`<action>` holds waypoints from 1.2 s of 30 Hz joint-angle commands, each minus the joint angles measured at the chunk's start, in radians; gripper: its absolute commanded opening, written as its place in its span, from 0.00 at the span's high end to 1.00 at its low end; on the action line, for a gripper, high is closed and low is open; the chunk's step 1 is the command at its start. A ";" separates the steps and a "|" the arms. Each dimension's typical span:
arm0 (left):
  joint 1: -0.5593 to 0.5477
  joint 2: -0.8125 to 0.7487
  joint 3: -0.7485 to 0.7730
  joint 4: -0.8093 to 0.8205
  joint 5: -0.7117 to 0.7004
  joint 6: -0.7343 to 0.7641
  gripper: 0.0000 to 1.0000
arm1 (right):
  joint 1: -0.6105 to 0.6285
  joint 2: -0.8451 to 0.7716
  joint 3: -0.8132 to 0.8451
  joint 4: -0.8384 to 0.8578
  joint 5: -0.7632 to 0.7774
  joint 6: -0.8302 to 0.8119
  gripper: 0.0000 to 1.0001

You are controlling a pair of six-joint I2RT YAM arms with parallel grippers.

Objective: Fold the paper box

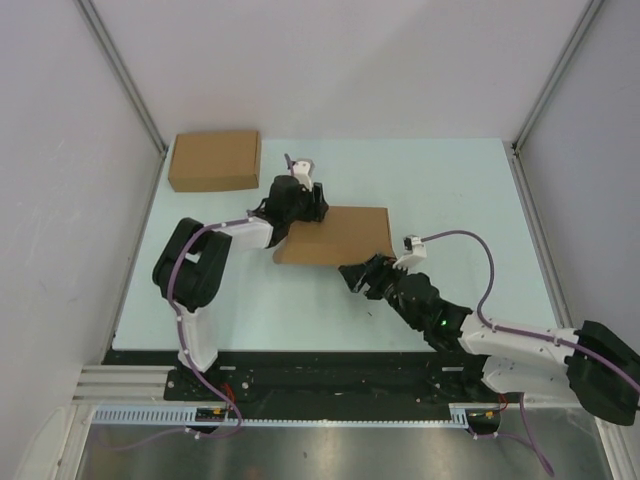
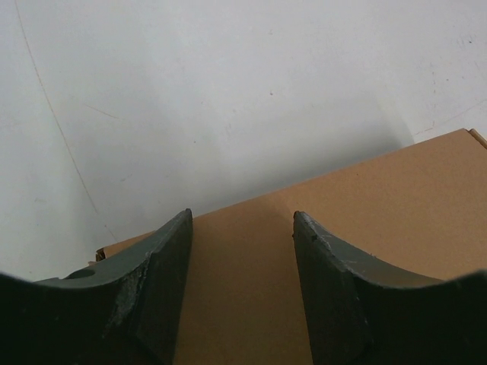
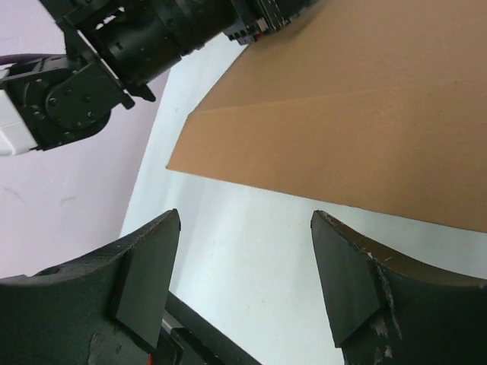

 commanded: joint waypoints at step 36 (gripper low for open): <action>-0.053 0.107 -0.045 -0.151 0.228 -0.145 0.50 | 0.413 -0.055 0.028 -0.411 0.369 -0.411 1.00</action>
